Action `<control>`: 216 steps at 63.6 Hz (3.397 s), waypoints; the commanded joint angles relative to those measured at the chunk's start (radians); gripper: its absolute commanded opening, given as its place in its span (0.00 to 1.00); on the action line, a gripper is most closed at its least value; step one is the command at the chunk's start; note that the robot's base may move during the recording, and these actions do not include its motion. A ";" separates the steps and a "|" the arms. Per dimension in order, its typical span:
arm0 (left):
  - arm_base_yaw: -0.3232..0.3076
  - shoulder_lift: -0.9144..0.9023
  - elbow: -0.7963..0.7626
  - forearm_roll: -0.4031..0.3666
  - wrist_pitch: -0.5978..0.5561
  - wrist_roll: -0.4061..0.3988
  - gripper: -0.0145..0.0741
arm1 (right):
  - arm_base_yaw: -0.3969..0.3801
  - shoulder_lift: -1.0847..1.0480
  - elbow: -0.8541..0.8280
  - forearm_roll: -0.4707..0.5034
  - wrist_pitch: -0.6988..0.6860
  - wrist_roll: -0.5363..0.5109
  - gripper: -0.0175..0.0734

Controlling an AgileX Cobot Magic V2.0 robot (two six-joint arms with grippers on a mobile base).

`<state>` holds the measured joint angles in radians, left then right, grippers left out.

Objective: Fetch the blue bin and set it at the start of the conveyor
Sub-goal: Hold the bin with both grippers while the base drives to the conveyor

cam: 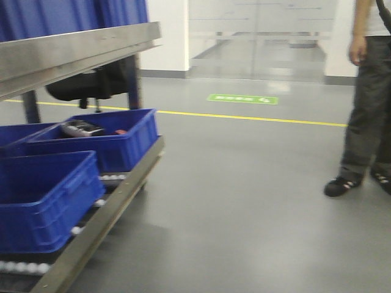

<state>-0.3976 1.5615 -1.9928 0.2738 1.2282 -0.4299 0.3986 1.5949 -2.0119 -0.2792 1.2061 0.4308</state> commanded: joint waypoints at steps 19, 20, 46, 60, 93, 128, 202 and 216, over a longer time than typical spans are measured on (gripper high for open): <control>-0.004 -0.016 -0.016 0.025 -0.026 0.007 0.04 | -0.006 -0.013 -0.008 -0.051 -0.032 -0.014 0.02; -0.004 -0.016 -0.016 0.025 -0.026 0.007 0.04 | -0.006 -0.013 -0.008 -0.051 -0.032 -0.014 0.02; -0.004 -0.016 -0.016 0.025 -0.044 0.007 0.04 | -0.006 -0.013 -0.008 -0.051 -0.032 -0.014 0.02; -0.004 -0.016 -0.016 0.026 -0.052 0.007 0.04 | -0.006 -0.013 -0.008 -0.051 -0.032 -0.014 0.02; -0.004 -0.016 -0.016 0.026 -0.052 0.007 0.04 | -0.006 -0.013 -0.008 -0.051 -0.032 -0.014 0.02; -0.004 -0.016 -0.016 0.026 -0.052 0.007 0.04 | -0.006 -0.013 -0.008 -0.051 -0.032 -0.014 0.02; -0.004 -0.010 -0.016 0.030 -0.074 0.007 0.04 | -0.006 -0.013 -0.008 -0.056 -0.099 -0.014 0.02; -0.004 -0.010 -0.016 0.029 -0.077 0.007 0.04 | -0.006 -0.013 -0.008 -0.056 -0.097 -0.014 0.02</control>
<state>-0.3976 1.5633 -1.9955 0.2918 1.1894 -0.4299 0.3986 1.5940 -2.0119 -0.2952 1.1371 0.4308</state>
